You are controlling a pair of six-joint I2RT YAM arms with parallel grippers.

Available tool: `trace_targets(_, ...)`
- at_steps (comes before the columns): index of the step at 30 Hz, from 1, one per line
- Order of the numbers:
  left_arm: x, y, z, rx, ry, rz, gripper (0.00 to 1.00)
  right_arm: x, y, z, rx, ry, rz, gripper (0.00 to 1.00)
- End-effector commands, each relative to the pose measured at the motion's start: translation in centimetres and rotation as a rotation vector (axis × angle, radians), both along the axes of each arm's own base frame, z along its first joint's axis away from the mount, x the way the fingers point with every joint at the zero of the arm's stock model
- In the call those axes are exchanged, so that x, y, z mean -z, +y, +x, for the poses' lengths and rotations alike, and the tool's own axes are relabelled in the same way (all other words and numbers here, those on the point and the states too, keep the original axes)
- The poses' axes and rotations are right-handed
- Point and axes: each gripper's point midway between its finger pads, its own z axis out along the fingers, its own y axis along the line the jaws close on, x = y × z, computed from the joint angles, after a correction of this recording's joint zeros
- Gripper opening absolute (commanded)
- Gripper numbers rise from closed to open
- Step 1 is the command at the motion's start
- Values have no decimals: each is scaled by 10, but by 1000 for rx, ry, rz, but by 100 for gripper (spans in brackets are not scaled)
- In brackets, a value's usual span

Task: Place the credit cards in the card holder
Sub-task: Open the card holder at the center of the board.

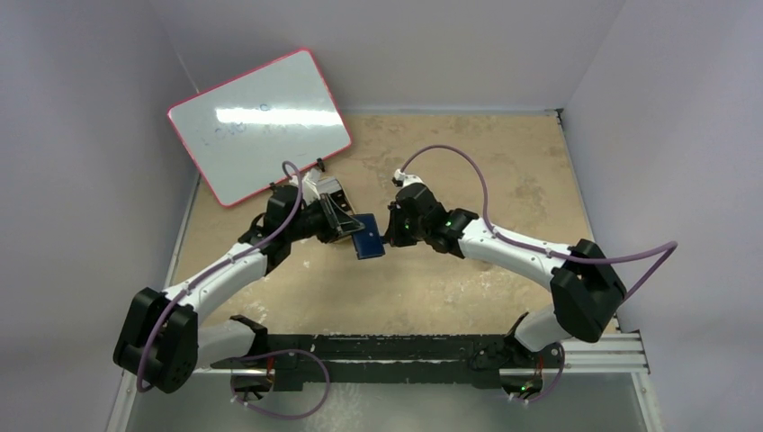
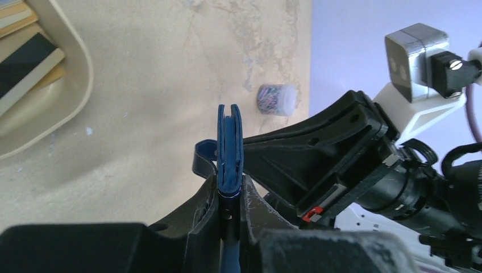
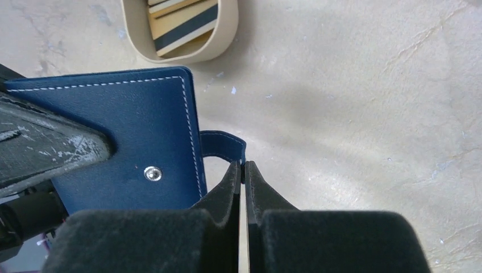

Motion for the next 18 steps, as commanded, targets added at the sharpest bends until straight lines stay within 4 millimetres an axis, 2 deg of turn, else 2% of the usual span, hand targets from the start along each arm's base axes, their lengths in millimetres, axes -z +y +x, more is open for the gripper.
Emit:
trace_targets(1,-4,6,9,-9,-58,92,4,-6,-5,-3,-4,-24,4,0)
trace_targets(5,21,18,6,-12,-9,207,28,-2,2,-16,-58,-3,65,0)
trace_targets(9,32,22,3,-14,25,237,43,1,9,-31,-125,27,127,0)
trace_targets(12,38,32,4,-45,43,301,52,10,11,-43,-179,60,141,0)
trace_targets(16,41,43,3,-70,47,363,55,10,11,-50,-187,77,170,0)
trace_targets(18,40,44,1,-71,46,364,55,-1,14,-52,-185,76,209,0)
